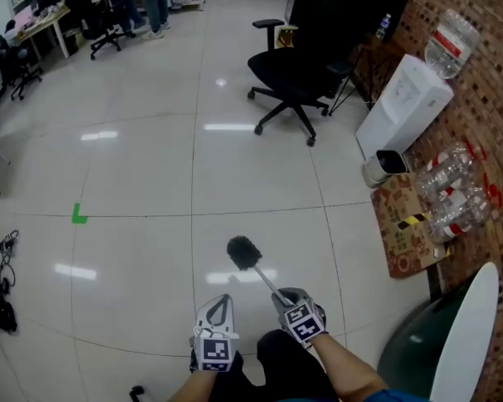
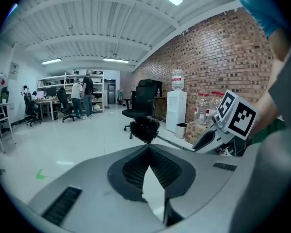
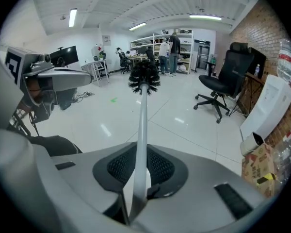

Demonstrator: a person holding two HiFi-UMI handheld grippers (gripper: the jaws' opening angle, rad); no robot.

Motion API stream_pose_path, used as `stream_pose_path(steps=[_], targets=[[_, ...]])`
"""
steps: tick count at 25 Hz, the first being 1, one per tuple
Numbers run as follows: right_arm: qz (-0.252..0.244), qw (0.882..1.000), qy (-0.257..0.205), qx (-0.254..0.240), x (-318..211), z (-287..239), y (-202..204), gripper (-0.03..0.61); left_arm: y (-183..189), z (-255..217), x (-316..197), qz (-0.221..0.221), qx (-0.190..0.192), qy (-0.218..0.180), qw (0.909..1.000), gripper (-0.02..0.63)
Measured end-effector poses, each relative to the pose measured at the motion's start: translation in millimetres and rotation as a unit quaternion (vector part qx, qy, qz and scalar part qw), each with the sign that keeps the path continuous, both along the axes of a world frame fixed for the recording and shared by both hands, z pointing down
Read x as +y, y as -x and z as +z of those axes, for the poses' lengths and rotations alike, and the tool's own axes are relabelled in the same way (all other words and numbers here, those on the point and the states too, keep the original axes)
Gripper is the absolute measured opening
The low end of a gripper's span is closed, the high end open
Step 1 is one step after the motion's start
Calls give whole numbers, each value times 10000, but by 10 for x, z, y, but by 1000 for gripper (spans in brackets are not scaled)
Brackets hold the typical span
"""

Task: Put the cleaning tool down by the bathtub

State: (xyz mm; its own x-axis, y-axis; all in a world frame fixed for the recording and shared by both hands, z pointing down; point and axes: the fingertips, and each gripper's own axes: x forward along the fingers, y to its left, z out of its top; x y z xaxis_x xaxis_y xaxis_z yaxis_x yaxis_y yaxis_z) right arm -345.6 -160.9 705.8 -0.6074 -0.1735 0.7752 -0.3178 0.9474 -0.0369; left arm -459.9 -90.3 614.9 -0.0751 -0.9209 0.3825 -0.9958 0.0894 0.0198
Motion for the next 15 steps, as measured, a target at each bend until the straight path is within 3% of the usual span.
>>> stream_pose_path(steps=[7, 15], targets=[[338, 9989, -180, -262, 249, -1706, -691, 73, -650, -1630, 61, 563, -67, -108, 9983, -5], [716, 9943, -620, -498, 390, -3162, -1972, 72, -1932, -3100, -38, 1202, -204, -491, 9913, -5]])
